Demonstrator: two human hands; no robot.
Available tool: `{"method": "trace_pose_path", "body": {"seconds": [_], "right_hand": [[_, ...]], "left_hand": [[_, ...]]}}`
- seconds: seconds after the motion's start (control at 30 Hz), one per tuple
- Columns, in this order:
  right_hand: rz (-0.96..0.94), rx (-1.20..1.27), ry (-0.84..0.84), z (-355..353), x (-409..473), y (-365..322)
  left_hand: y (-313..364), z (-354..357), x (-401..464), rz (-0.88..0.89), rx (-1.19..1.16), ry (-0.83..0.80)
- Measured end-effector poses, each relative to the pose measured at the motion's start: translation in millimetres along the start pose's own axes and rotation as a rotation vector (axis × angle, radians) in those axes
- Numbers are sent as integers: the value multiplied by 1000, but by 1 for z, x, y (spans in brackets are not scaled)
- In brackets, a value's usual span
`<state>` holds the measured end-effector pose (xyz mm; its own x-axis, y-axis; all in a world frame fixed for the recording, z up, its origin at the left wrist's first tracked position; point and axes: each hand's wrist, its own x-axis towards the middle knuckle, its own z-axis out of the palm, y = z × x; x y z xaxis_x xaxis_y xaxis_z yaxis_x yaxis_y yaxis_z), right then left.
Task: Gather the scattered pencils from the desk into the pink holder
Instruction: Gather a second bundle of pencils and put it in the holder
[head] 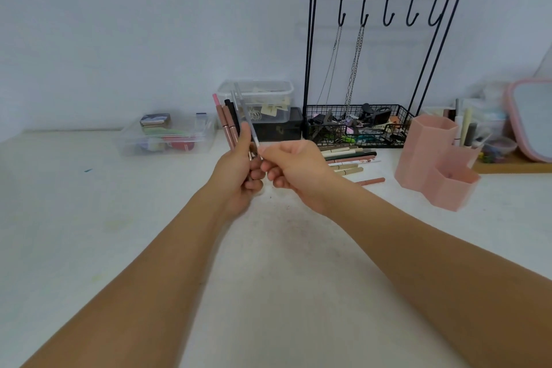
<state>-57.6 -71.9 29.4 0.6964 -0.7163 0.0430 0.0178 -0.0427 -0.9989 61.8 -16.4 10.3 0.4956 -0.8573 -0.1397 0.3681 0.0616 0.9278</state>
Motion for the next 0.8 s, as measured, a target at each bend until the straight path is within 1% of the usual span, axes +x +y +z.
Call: {"method": "trace_pose_path", "body": {"seconds": [0.13, 0.3, 0.37, 0.43, 0.47, 0.53, 0.6, 0.63, 0.67, 0.73, 0.8], "right_hand": [[-82, -130, 15, 3, 0, 6], [-214, -396, 21, 4, 3, 15], [-228, -451, 11, 3, 4, 17], [-258, -477, 19, 1, 6, 19], [-291, -549, 41, -2, 7, 20], [-358, -890, 80, -10, 10, 24], [-373, -1239, 24, -17, 11, 28], [-356, -1345, -28, -19, 12, 31], [-314, -1400, -87, -19, 12, 34], [-236, -1415, -170, -19, 13, 38], [-249, -1441, -179, -19, 14, 39]], "left_hand": [[0, 0, 1, 43, 54, -20], [-4, -3, 3, 66, 102, -15], [-5, -4, 3, 64, 133, 17], [-3, -5, 5, 65, 153, 102], [-2, -6, 7, 68, 161, 150], [2, -8, 8, 68, 157, 216], [4, -11, 8, 62, 145, 247], [5, -12, 8, 60, 155, 256], [6, -12, 7, 63, 171, 263], [6, -13, 7, 88, 198, 271], [6, -13, 8, 118, 231, 274]]}}
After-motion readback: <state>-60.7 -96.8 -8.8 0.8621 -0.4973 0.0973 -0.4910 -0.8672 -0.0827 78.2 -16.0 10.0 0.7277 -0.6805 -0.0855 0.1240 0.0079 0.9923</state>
